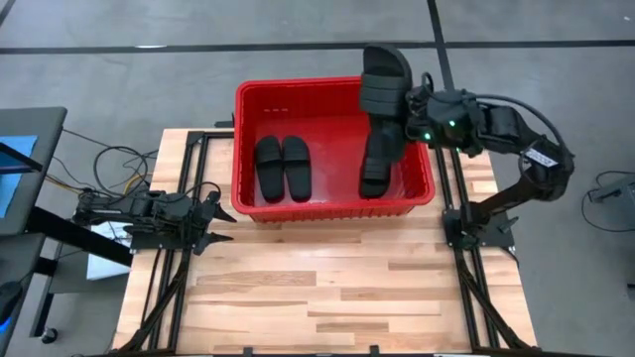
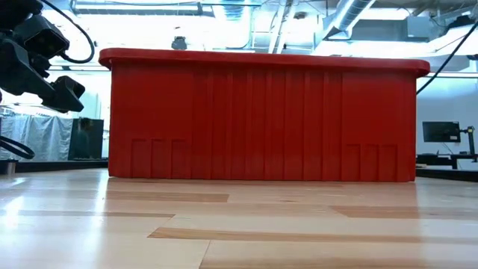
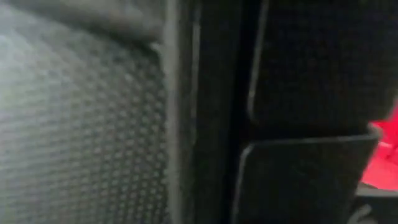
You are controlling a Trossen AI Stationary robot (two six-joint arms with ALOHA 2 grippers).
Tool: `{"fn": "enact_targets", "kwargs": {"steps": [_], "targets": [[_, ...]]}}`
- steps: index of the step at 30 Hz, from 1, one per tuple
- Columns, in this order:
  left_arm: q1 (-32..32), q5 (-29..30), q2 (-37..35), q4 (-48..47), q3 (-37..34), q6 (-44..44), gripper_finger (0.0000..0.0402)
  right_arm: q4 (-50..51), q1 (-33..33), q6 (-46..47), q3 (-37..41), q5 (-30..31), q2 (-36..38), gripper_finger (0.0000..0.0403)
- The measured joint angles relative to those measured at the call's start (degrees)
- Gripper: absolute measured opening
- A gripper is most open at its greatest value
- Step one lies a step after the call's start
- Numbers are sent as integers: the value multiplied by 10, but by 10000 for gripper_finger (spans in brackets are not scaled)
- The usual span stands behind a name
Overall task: Pick and place slides into bin
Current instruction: Put the black slides into the red bin
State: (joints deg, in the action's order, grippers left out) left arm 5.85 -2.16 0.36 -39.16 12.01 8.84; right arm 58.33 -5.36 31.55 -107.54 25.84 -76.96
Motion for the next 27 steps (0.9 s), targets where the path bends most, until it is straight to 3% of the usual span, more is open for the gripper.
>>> {"fn": "enact_targets", "kwargs": {"steps": [10, 27], "targets": [[0, 0, 0, 0, 0, 0, 258, -16, -114, -138, 0, -134, -21, 50], [0, 0, 0, 0, 0, 0, 258, 28, -256, -546, 0, -138, -126, 50]]}}
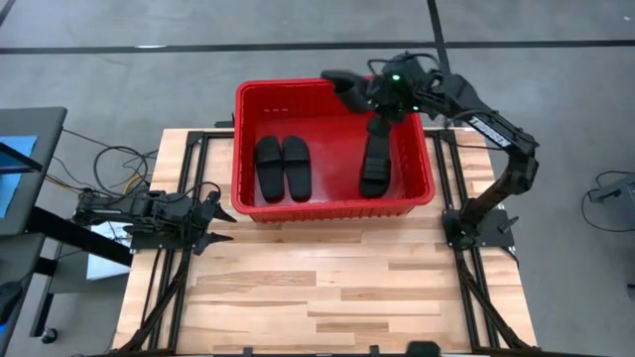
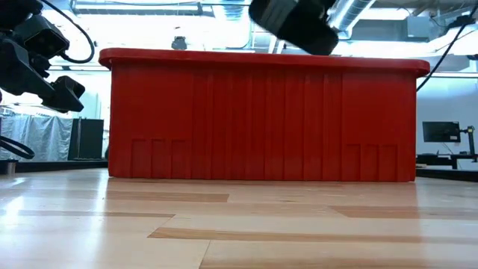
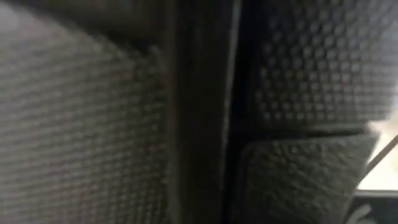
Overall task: Pick and place slides into bin
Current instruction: Put the black slides into the red bin
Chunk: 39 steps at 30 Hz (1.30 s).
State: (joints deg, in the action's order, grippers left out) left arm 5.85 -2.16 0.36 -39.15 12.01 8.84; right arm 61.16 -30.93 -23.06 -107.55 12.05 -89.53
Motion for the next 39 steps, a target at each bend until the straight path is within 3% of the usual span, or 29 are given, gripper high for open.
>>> {"fn": "enact_targets", "kwargs": {"steps": [3, 10, 18, 27, 39], "targets": [[0, 0, 0, 0, 0, 0, 258, 19, -7, -75, 0, 15, -27, 50], [0, 0, 0, 0, 0, 0, 258, 85, 8, -225, 0, 143, -96, 50], [0, 0, 0, 0, 0, 0, 258, 152, 42, -335, 0, 218, -167, 50], [0, 0, 0, 0, 0, 3, 258, 189, 71, -458, -6, 269, -165, 50], [0, 0, 0, 0, 0, 3, 258, 168, 95, -585, -65, 239, -174, 50]]}}
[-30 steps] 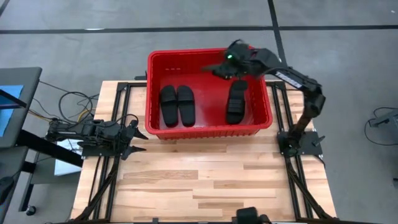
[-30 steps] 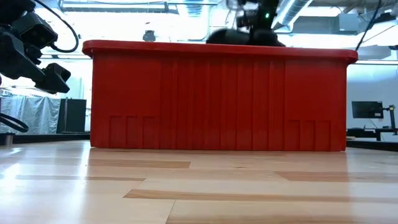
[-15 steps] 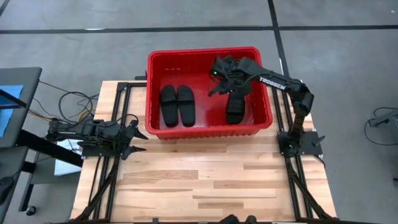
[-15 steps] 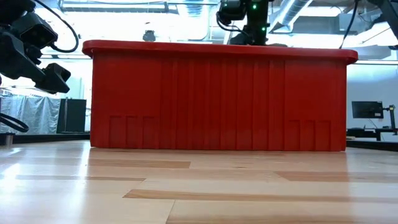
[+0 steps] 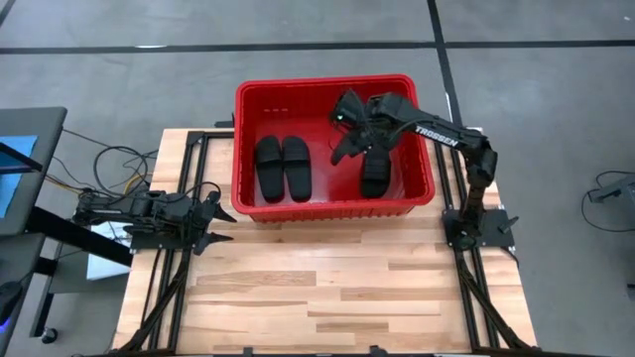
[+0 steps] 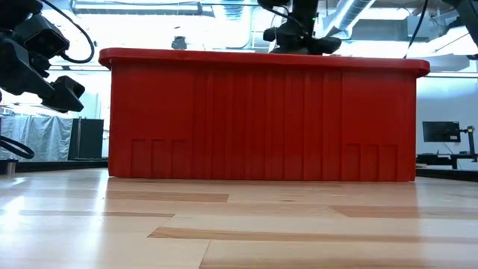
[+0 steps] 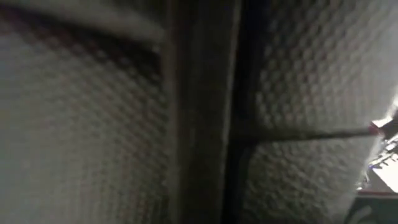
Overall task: Pick and place slides into bin
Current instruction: Put the black slides into the red bin
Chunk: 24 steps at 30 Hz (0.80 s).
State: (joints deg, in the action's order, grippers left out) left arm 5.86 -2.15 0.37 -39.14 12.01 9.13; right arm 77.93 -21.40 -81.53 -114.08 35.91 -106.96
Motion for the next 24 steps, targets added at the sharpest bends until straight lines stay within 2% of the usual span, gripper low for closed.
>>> {"fn": "enact_targets", "kwargs": {"steps": [4, 11, 24], "targets": [[0, 0, 0, 0, 0, 0, 258, 37, -5, 0, 2, -4, -37, 50], [0, 0, 0, 0, 0, 0, 258, 30, -6, 1, 2, -6, -85, 50], [0, 0, 0, -3, 0, 0, 258, 48, -34, -1, 3, -57, -118, 50]]}}
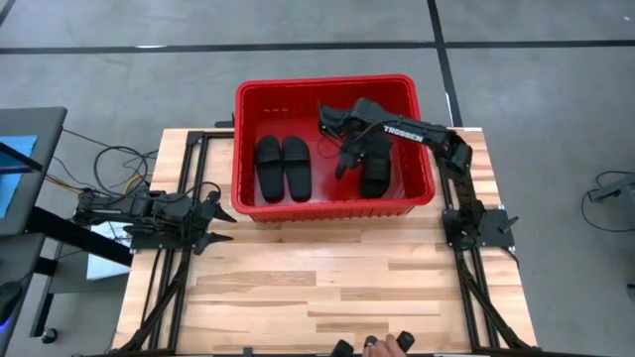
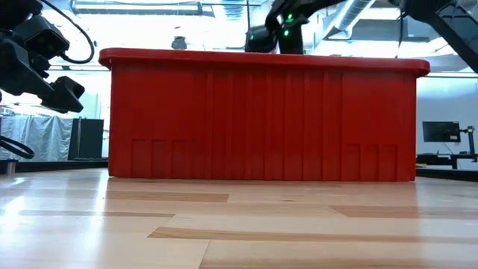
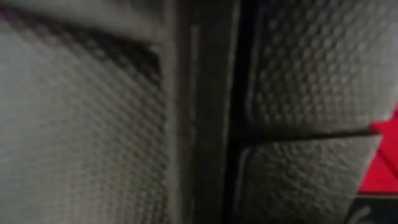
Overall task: Pick and place slides into bin
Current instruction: Put the black slides into the red bin
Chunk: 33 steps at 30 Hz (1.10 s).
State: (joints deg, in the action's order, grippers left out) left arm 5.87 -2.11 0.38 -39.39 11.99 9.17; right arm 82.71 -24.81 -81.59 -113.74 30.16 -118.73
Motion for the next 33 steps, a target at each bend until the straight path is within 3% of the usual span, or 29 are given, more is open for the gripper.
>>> {"fn": "enact_targets", "kwargs": {"steps": [9, 33], "targets": [[0, 0, 0, -2, 0, 0, 258, -9, 12, 2, 0, 2, -50, 50], [0, 0, 0, -2, 0, 1, 258, -3, 20, 6, 46, -38, -53, 50]]}}
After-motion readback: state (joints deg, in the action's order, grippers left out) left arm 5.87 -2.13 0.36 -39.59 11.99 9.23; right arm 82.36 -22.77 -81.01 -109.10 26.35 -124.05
